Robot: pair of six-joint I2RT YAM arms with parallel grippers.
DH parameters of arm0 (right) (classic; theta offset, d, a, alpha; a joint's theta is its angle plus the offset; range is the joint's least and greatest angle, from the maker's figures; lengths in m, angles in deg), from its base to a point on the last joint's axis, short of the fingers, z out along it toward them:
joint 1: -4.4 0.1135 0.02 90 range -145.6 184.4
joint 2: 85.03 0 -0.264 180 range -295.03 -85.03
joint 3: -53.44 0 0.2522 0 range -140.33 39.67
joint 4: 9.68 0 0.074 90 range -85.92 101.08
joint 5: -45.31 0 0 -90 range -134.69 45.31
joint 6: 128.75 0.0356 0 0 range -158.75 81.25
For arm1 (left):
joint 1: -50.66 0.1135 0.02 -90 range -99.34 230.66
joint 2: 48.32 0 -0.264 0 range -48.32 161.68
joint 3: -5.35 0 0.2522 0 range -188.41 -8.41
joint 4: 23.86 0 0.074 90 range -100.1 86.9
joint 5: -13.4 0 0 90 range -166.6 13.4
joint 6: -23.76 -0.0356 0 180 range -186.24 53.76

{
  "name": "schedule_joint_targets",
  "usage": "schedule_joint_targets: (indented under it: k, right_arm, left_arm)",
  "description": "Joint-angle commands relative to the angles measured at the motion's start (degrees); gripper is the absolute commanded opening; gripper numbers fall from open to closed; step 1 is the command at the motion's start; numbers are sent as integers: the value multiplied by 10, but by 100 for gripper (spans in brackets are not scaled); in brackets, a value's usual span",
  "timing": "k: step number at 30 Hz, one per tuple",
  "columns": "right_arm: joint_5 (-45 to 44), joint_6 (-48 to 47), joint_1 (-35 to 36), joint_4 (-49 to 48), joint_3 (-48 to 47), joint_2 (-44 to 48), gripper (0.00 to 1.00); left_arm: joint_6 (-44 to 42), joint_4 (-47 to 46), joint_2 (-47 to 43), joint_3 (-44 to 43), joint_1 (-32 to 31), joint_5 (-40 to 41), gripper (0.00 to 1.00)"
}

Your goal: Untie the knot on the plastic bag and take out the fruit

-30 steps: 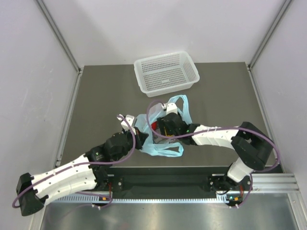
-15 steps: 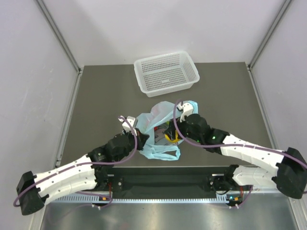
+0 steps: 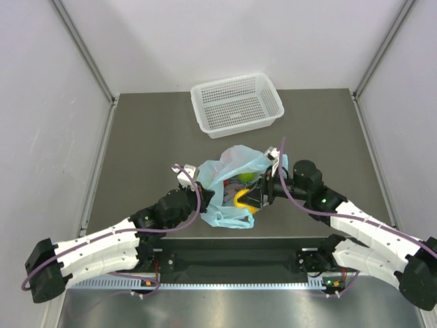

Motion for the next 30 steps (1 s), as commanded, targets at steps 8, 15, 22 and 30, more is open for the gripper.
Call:
schedule_joint_targets:
  k: [8,15,22,30]
  right_arm:
    - [319,55,-7,-205,-3,14,34]
    - [404,38,-7,-154,-41,-12,34]
    - [416,33,-6,-158,-50,36,30]
    - [283,-114,-65,67,-233,14,0]
  left_arm:
    - [-23,-67,42,-63,4,14,0]
    - [-49,-72,51,-98,5,36,0]
    - [-77,-78,60,-111,14,23,0]
    - [-55,-84,72,-72,15,-44,0]
